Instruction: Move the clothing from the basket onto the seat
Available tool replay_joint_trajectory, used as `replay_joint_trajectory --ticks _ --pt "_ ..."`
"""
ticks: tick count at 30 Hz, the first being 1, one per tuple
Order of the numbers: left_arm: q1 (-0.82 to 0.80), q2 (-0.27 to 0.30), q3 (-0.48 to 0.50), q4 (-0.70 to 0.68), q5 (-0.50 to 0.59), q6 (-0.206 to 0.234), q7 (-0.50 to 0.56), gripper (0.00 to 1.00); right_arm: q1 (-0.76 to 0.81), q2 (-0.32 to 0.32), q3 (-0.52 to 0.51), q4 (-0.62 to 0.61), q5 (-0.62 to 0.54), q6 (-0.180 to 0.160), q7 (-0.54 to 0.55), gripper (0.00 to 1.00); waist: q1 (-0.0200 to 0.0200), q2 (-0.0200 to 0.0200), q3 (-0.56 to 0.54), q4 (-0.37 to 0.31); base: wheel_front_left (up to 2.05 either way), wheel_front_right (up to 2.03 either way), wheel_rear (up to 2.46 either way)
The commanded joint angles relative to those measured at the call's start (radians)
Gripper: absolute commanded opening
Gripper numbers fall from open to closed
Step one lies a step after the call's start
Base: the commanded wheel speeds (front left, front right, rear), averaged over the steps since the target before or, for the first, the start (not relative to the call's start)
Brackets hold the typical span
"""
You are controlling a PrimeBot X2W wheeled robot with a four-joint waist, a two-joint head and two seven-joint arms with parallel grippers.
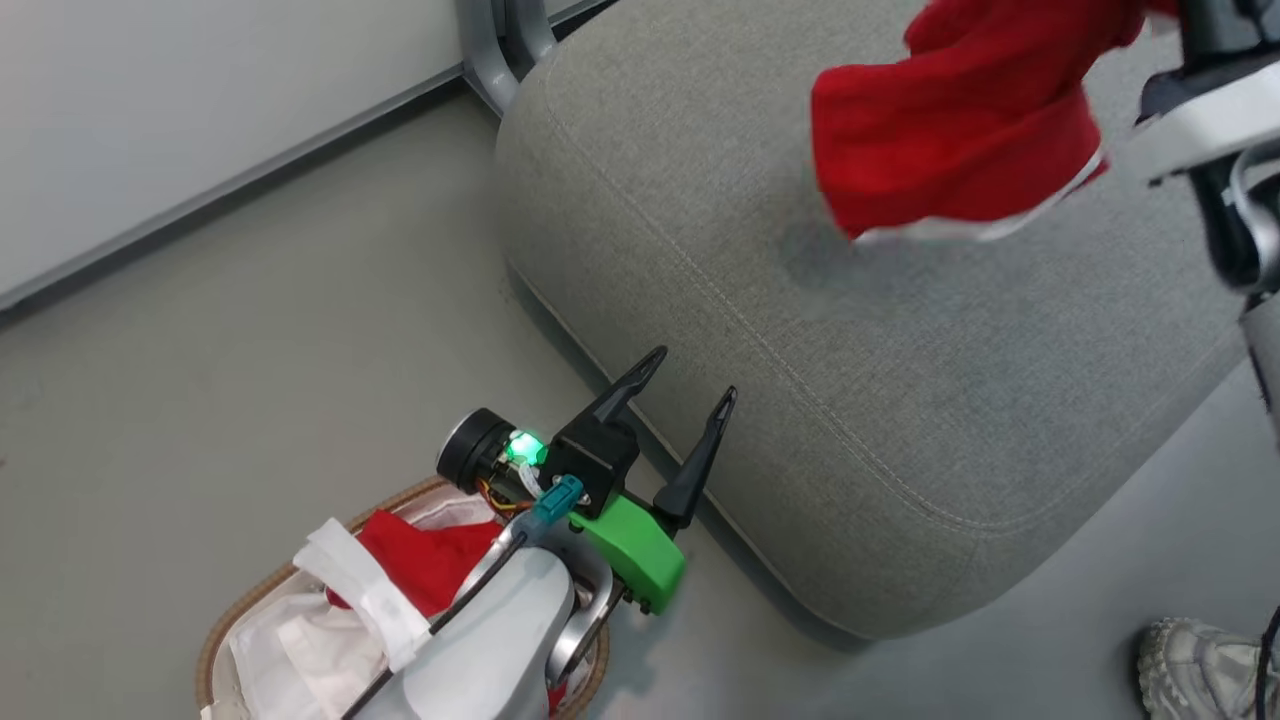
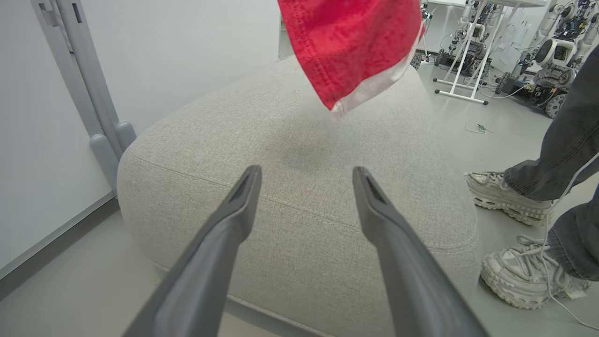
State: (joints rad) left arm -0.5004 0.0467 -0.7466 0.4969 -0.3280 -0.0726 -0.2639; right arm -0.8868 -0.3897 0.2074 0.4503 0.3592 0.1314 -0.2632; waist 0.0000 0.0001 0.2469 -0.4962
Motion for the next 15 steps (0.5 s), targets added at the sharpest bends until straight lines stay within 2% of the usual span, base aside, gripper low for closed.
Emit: replay_joint_trajectory --ticks 1,8,15 --pt "-0.029 0.008 0.010 0.004 0.014 -0.007 -0.001 1.00 -0.048 -0.008 -0.007 0.026 -0.008 -0.001 -0.002 0.00 0.0000 -0.0001 0.153 0.104 0.00 0.00 0.00" --pt "-0.098 0.007 0.015 0.002 0.052 -0.018 -0.001 1.00 -0.203 -0.063 -0.077 0.173 -0.030 -0.001 -0.002 0.00 0.0000 -0.0001 0.293 0.186 0.00 0.00 0.00" --pt "-0.133 0.007 0.034 0.009 0.070 -0.020 -0.001 1.00 -0.179 -0.014 -0.180 0.337 -0.031 -0.001 -0.002 0.00 0.0000 -0.0001 0.358 0.237 0.00 0.00 0.00"
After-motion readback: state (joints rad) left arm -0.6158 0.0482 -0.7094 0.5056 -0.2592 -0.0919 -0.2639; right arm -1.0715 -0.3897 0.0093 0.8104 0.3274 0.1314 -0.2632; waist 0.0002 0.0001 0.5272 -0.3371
